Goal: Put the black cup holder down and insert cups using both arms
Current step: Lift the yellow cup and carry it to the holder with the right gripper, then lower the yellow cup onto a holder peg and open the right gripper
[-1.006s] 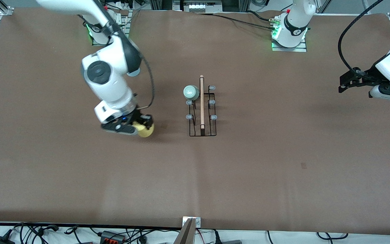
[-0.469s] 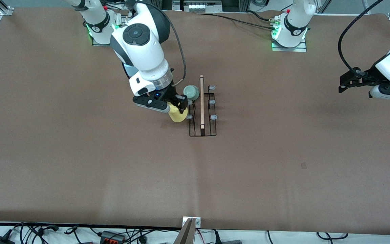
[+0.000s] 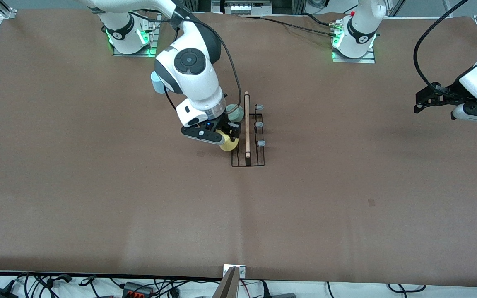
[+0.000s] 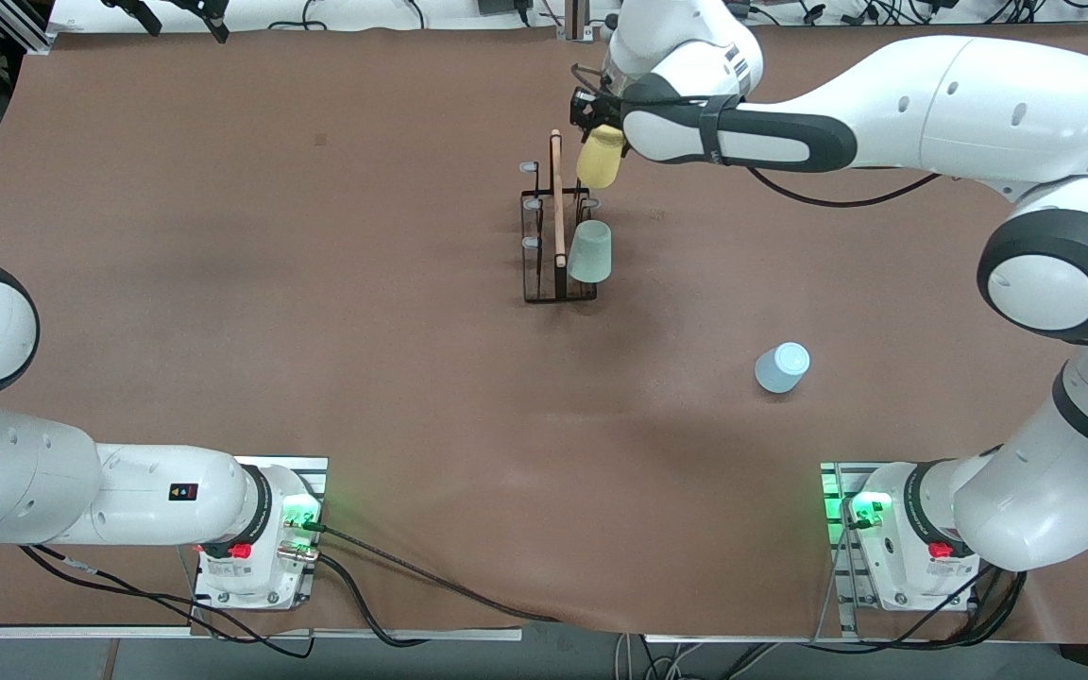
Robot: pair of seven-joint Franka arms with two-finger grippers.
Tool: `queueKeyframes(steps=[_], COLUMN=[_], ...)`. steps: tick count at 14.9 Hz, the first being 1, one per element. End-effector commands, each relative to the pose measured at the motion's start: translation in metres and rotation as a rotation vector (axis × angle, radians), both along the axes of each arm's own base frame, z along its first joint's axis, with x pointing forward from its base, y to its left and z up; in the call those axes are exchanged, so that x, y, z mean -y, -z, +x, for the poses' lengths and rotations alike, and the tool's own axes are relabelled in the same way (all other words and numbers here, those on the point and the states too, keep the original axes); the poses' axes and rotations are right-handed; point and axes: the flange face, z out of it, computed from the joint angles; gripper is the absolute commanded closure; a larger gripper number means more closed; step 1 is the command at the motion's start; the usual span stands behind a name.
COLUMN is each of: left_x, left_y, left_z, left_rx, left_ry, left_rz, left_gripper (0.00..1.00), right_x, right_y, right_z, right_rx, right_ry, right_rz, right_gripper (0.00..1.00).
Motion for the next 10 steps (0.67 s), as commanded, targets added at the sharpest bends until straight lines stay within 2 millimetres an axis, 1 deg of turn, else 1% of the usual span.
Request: queueKeyframes(steps=[1, 4, 5, 7, 10], left_x=[0.0, 0.0, 0.0, 0.0, 0.0], left_y=[-0.006, -0.007, -0.007, -0.007, -0.007], left_z=[0.001, 0.001, 0.001, 0.001, 0.001], left_rx=[-0.003, -0.001, -0.001, -0.001, -0.001], left_ry=[0.02, 0.02, 0.02, 0.02, 0.02], left_rz=[0.006, 0.006, 0.006, 0.006, 0.006], left_gripper=[0.0, 0.0, 0.0, 0.0, 0.0], right_x=[-0.006, -0.003, -0.003, -0.011, -0.011], right_y=[-0.005, -0.003, 0.002, 0.012, 0.016], right_z=[0.006, 0.009, 0.01, 0.01, 0.011], right_rx=[0.027, 0.028, 0.024, 0.034, 0.043], right_ry=[0.016, 0.017, 0.019, 0.013, 0.007], right_rz=[0.016, 0.015, 0.016, 0.041, 0.044], right_gripper=[1.0, 1.0, 0.99, 0.99, 0.99])
